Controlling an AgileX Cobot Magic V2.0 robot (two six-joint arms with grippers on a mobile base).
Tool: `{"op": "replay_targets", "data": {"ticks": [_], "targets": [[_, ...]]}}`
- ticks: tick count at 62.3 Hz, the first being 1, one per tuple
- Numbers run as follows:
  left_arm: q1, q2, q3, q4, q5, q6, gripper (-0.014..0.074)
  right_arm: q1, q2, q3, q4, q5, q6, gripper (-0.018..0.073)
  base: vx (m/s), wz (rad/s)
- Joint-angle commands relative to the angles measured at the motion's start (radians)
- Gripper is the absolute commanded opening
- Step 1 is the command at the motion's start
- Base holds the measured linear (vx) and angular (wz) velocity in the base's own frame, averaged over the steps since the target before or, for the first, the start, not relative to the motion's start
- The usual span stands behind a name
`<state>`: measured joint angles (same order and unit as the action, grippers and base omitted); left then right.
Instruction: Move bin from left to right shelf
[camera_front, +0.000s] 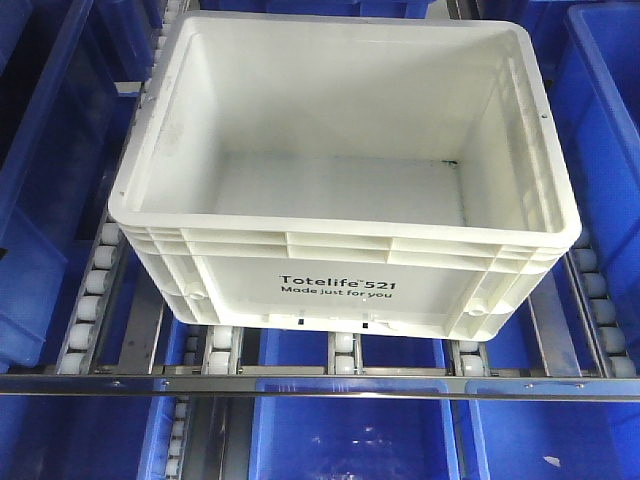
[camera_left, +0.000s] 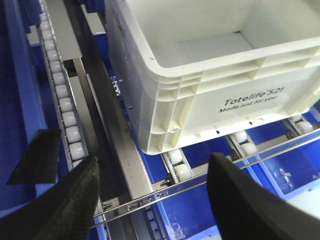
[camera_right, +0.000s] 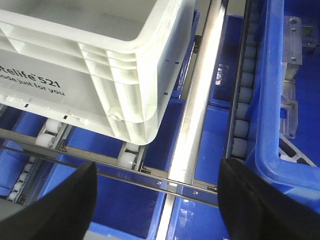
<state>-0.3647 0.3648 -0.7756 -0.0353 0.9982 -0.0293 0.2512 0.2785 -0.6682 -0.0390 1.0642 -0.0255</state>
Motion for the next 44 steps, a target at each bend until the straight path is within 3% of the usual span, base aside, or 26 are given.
{"op": "replay_targets", "data": {"ticks": [1, 11, 12, 14, 27, 44], "targets": [[0.001, 0.011, -0.021, 0.006, -0.058, -0.03, 0.0392, -0.002, 0.013, -0.024, -0.009, -0.058, -0.009, 0.0447, 0.0, 0.0], [0.001, 0.011, -0.021, 0.006, -0.058, -0.03, 0.0293, -0.002, 0.013, -0.024, -0.009, -0.058, -0.009, 0.0317, 0.0, 0.0], [0.001, 0.011, -0.021, 0.006, -0.059, -0.03, 0.0226, -0.002, 0.013, -0.024, -0.009, -0.058, -0.009, 0.0227, 0.0, 0.0], [0.001, 0.011, -0.021, 0.006, -0.059, -0.03, 0.0199, -0.002, 0.013, -0.024, -0.009, -0.058, -0.009, 0.0187, 0.0, 0.0], [0.001, 0.011, -0.021, 0.006, -0.059, -0.029, 0.0092, -0.002, 0.013, -0.024, -0.009, -0.058, -0.009, -0.0003, 0.0, 0.0], [0.001, 0.011, -0.021, 0.01, -0.059, 0.041, 0.0053, -0.002, 0.013, -0.024, -0.008, -0.059, -0.009, -0.0009, 0.0, 0.0]]}}
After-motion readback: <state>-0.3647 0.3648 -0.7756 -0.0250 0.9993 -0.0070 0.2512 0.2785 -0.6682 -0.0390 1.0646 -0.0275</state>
